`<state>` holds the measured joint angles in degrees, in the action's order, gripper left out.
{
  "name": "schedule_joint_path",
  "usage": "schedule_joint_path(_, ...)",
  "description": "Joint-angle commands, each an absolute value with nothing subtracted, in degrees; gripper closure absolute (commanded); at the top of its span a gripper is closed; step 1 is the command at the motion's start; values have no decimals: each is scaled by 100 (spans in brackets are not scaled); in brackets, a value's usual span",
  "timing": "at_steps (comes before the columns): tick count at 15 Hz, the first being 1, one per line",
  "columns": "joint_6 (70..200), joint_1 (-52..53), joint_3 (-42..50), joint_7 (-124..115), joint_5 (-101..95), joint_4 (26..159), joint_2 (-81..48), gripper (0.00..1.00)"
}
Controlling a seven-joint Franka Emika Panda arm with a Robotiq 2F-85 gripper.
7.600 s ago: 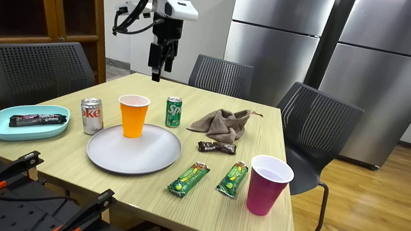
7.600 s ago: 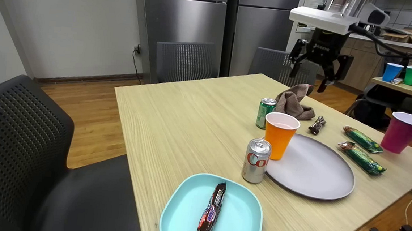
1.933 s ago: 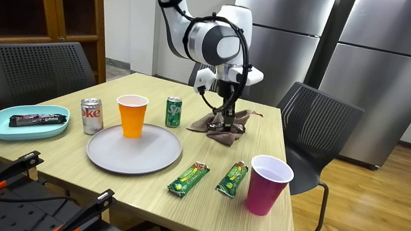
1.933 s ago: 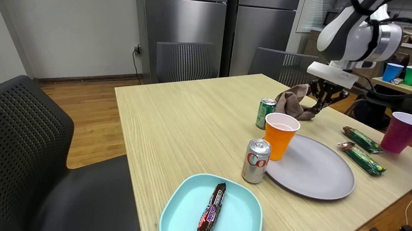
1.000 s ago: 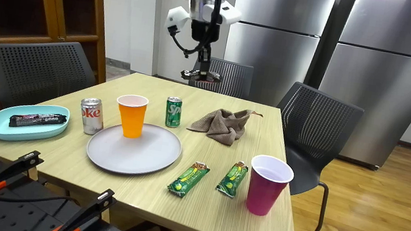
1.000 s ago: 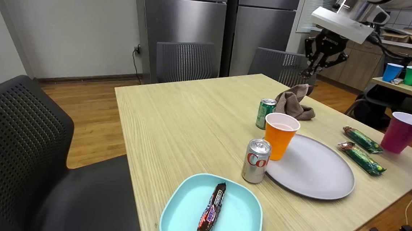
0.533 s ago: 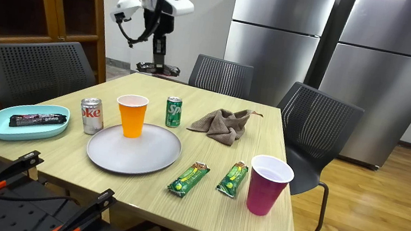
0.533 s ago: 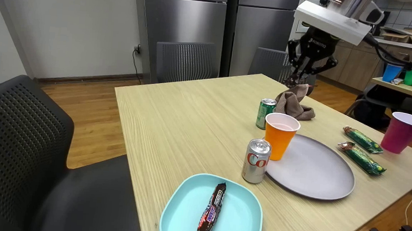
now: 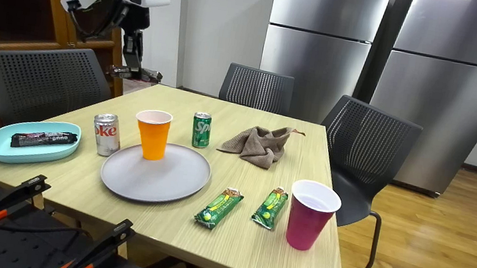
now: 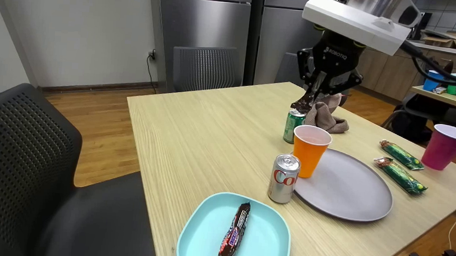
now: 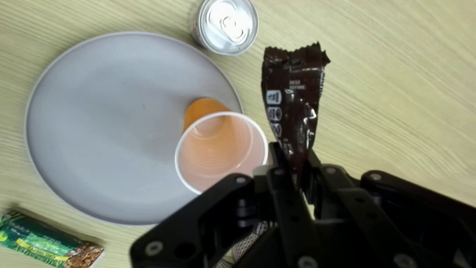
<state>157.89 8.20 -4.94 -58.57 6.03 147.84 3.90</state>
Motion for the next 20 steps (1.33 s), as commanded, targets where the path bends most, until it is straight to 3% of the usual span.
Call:
schedule_joint_path(1,15808,922,-909,-6182,650,15156,804,97)
schedule_joint_path(20,16034,1844,-1830,-7349,1275,14831,-337,97)
